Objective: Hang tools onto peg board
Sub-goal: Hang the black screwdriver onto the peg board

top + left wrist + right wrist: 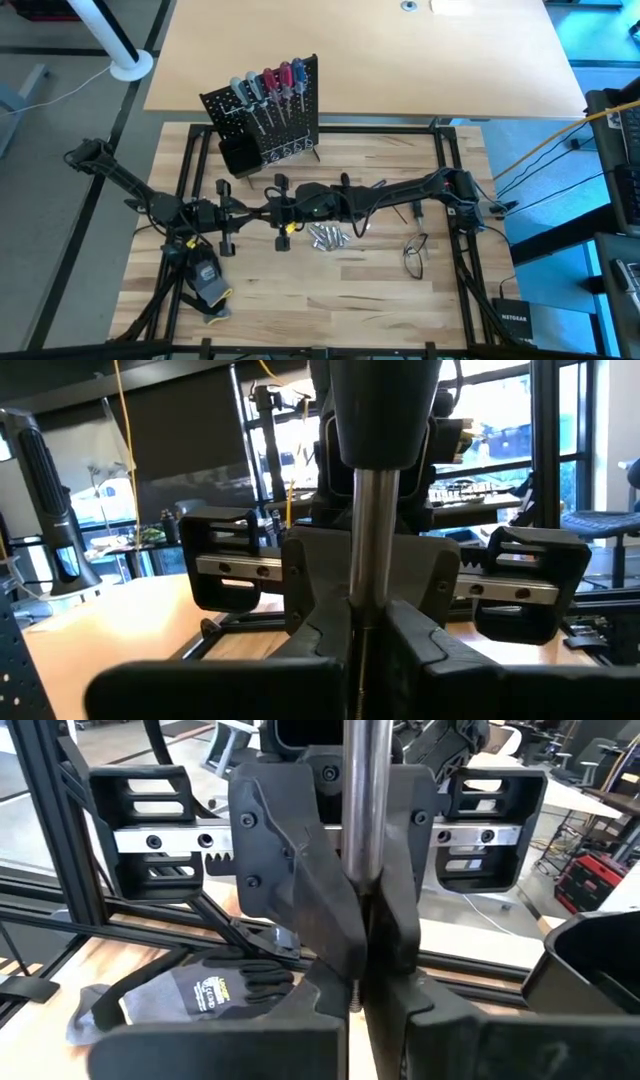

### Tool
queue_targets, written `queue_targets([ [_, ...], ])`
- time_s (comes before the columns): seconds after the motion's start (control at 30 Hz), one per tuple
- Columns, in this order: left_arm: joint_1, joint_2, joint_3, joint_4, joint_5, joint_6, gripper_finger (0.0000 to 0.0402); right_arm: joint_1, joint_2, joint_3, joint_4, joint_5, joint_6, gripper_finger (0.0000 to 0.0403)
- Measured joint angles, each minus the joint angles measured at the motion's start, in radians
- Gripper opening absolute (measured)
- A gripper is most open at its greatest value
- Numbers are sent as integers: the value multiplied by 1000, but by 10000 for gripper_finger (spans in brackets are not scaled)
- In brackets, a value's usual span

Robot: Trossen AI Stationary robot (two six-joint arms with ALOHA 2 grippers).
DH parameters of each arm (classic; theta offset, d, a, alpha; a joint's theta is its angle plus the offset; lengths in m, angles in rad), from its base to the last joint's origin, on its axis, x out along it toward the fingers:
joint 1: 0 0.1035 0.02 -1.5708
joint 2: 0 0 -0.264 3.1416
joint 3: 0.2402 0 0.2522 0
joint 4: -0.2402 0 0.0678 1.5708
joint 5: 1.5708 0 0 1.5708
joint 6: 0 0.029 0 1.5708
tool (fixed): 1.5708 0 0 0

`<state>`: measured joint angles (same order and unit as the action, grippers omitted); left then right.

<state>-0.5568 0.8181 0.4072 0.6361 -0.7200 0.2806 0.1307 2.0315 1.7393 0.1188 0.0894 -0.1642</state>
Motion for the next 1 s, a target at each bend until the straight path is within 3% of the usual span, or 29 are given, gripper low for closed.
queue_targets([
  [0.17,0,0,0,1,0,-4,30,0,0,0,-1,7,2,15],
  [0.5,0,-19,0,35,-12,-13,119,0,0,0,-5,64,1,13],
  [0.73,-46,-125,0,-113,-170,2,171,0,0,0,-7,133,2,13],
  [0.9,-112,-234,0,-282,-329,-37,177,-25,0,0,20,155,4,13],
  [1.0,-151,-292,0,-395,-356,-77,174,-58,0,0,57,155,29,13],
])
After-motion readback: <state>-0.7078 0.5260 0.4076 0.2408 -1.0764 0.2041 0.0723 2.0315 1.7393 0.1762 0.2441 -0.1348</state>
